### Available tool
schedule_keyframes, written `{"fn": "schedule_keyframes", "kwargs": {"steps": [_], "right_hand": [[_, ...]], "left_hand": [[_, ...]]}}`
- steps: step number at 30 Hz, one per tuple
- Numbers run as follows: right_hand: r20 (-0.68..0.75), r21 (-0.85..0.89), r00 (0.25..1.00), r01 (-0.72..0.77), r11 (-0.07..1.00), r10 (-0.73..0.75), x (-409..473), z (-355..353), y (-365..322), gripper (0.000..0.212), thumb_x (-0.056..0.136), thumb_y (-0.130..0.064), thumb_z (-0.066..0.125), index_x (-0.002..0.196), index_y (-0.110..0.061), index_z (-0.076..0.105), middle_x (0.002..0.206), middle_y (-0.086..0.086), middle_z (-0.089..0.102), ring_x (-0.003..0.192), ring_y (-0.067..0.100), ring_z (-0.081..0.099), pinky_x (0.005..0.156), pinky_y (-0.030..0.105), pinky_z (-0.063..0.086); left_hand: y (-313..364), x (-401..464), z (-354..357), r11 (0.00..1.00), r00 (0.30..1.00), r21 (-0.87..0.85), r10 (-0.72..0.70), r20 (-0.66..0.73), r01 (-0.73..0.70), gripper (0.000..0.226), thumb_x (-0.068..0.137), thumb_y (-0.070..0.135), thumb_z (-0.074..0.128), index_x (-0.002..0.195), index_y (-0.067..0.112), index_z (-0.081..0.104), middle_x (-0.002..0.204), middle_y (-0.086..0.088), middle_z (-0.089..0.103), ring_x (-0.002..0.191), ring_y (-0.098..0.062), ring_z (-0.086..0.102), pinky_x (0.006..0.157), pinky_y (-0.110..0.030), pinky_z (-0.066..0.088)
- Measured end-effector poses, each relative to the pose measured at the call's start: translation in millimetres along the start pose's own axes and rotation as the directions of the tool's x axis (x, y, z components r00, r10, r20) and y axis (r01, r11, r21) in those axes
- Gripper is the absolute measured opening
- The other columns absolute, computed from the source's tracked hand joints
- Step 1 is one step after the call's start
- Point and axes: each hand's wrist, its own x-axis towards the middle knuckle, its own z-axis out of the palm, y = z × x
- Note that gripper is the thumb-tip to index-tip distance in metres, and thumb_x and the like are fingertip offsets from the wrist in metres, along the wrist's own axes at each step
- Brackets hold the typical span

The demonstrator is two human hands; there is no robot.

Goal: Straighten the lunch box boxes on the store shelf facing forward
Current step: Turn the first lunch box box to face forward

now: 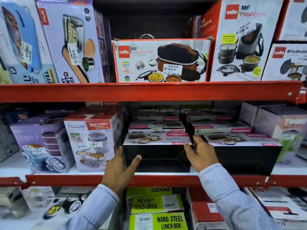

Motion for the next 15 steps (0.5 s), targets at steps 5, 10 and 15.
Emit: {"fn": "schedule_keyframes", "kwargs": {"steps": [5,10,15], "right_hand": [[0.134,0.179,0.976,-0.192,0.965,0.170,1.6,-2.9,0.3,0.052,0.086,-0.042,0.052,0.132,-0.018,0.052,0.128,0.010,0.062,0.116,0.030,0.057,0.102,0.035,0.043],[0.078,0.375,0.986,-0.168,0.912,0.150,-10.2,-26.6,4.8,0.039,0.087,-0.040,0.052,0.120,-0.022,0.063,0.134,0.005,0.059,0.120,0.024,0.054,0.103,0.034,0.038],[0.041,0.508,0.977,-0.200,0.838,0.208,-16.6,-31.0,12.2,0.040,0.075,-0.061,0.057,0.079,-0.022,0.062,0.089,0.000,0.071,0.087,0.020,0.066,0.083,0.043,0.053]], "left_hand": [[1.0,6.8,1.4,0.941,0.986,-0.300,-0.135,0.100,0.159,0.118,0.061,0.085,0.056,0.150,0.010,0.035,0.153,-0.009,0.047,0.140,-0.025,0.046,0.117,-0.044,0.037],[4.7,1.6,-17.0,0.809,0.985,-0.563,-0.135,0.107,0.172,0.068,0.067,0.080,0.056,0.106,0.027,0.072,0.113,-0.001,0.076,0.111,-0.021,0.067,0.106,-0.048,0.047],[5.5,6.3,-32.8,0.723,0.980,-0.671,-0.196,0.029,0.164,0.086,0.068,0.079,0.061,0.101,-0.001,0.063,0.106,-0.036,0.066,0.097,-0.049,0.067,0.087,-0.064,0.056]]}}
